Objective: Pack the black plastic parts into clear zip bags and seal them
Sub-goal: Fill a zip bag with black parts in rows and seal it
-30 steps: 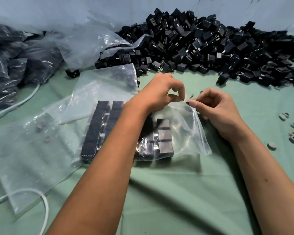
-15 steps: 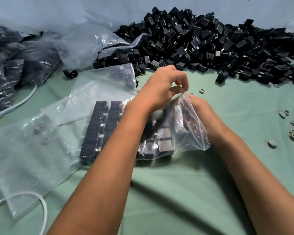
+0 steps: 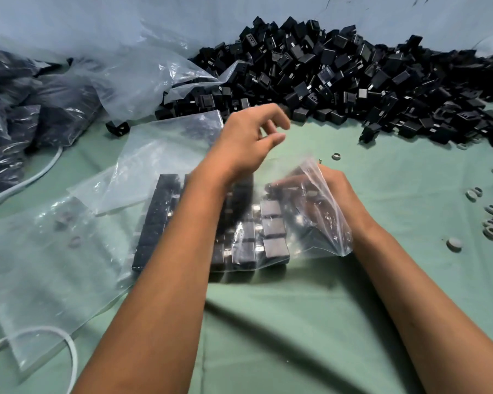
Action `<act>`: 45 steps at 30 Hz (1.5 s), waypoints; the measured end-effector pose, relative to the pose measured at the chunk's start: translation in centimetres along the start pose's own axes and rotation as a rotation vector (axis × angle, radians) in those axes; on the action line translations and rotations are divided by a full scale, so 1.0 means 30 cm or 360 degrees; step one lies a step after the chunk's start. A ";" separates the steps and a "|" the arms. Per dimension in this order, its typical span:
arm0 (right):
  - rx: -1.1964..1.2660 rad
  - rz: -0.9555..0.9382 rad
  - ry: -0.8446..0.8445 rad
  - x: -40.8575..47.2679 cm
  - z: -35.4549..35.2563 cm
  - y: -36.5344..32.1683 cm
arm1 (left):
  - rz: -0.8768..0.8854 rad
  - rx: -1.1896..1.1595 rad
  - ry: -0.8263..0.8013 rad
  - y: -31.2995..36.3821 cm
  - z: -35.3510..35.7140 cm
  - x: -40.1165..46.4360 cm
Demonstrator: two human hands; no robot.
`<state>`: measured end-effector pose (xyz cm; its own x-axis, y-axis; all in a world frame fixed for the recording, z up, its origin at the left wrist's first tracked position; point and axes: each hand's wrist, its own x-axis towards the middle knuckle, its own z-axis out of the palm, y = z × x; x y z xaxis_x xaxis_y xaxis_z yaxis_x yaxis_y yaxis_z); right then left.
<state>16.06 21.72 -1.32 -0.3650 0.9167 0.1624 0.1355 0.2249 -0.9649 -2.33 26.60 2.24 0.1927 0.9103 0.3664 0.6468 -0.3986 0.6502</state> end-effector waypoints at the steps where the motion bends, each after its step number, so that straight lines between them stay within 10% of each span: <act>1: -0.0080 -0.0124 -0.0017 -0.005 -0.002 0.001 | -0.0094 -0.0006 -0.0002 -0.021 -0.020 -0.004; 16: -0.0641 -0.0166 0.0040 0.008 -0.003 0.089 | -0.0538 0.0048 -0.0480 -0.150 -0.126 -0.064; 29: -0.0302 -0.0171 0.0106 0.023 0.022 0.125 | -0.0546 0.0026 -0.0471 -0.160 -0.116 -0.060; 34: -0.0746 -0.0214 -0.0161 0.053 0.011 0.115 | -0.0545 0.0001 -0.0488 -0.159 -0.115 -0.061; 39: -0.0333 -0.0548 -0.0320 0.039 0.015 0.151 | -0.0516 -0.0015 -0.0505 -0.157 -0.109 -0.066; 45: -0.0355 -0.0076 -0.0058 0.042 0.031 0.123 | -0.0547 -0.0018 -0.0492 -0.167 -0.110 -0.070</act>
<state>15.24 23.40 -4.86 -0.4083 0.8917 0.1953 0.3161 0.3389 -0.8861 -8.41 26.33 0.40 0.1806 0.9798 -0.0864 0.7038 -0.0674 0.7072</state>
